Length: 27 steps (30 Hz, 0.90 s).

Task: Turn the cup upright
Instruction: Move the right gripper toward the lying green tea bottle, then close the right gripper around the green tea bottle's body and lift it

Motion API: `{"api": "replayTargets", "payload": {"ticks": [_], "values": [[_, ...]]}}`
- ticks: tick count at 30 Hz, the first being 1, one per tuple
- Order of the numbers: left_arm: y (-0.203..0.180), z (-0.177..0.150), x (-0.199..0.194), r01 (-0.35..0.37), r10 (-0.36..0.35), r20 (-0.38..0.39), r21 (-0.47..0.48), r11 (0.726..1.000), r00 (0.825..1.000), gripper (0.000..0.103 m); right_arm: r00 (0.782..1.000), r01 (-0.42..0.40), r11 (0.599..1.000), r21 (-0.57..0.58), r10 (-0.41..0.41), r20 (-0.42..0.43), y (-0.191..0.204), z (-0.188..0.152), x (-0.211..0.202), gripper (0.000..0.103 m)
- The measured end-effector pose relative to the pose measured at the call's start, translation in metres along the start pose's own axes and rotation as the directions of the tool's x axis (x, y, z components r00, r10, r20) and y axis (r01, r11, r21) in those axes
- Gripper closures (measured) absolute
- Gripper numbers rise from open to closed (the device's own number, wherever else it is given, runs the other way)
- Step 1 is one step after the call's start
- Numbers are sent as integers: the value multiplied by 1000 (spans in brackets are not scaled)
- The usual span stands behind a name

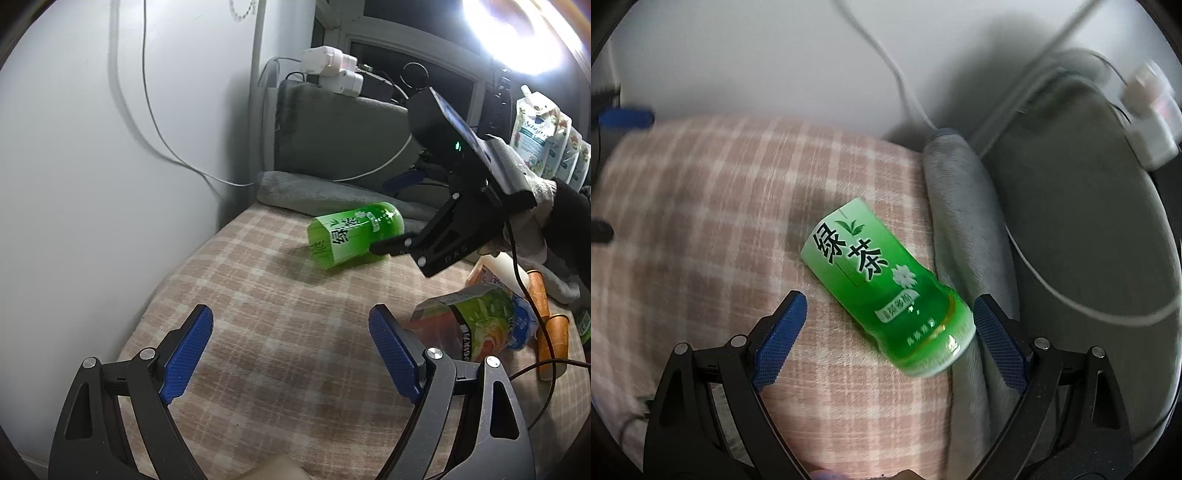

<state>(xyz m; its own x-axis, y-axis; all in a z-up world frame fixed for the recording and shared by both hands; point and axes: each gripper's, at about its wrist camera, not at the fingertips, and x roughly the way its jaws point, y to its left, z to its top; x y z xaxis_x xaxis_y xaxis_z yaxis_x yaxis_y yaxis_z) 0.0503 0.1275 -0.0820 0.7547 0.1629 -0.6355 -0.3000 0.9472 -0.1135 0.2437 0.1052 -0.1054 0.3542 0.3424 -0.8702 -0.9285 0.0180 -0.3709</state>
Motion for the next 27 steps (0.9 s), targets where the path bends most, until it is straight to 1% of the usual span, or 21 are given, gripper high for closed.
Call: {"api": "replayTargets", "payload": {"ticks": [4,8,11,15,16,19,23,27], "values": [[5,0,2,-9,9,-9,-13,1000,1000,17,999,16,996,-82,-19,-34,2,5,14,9],[9,2,3,-17,17,-9,-19,1000,1000,17,997,33,990,-139,-42,-63,3,8,30,9],[10,2,2,-22,22,-5,-20,1000,1000,17,995,38,986,-161,-51,-83,4,11,40,21],[13,2,1,-30,30,-5,-27,999,1000,17,994,53,983,-174,-69,-85,4,12,47,22],[14,2,1,-31,31,-5,-30,999,1000,17,994,54,983,-176,-70,-85,3,13,51,23],[15,3,0,-35,35,-2,-34,999,999,17,994,56,984,-167,-70,-79,2,15,54,31],[14,4,-4,-35,36,10,-32,999,999,17,996,44,991,-125,-53,-68,-1,22,57,33],[14,4,-8,-38,38,17,-31,999,999,17,999,25,998,-63,-27,-38,-13,31,39,33]]}}
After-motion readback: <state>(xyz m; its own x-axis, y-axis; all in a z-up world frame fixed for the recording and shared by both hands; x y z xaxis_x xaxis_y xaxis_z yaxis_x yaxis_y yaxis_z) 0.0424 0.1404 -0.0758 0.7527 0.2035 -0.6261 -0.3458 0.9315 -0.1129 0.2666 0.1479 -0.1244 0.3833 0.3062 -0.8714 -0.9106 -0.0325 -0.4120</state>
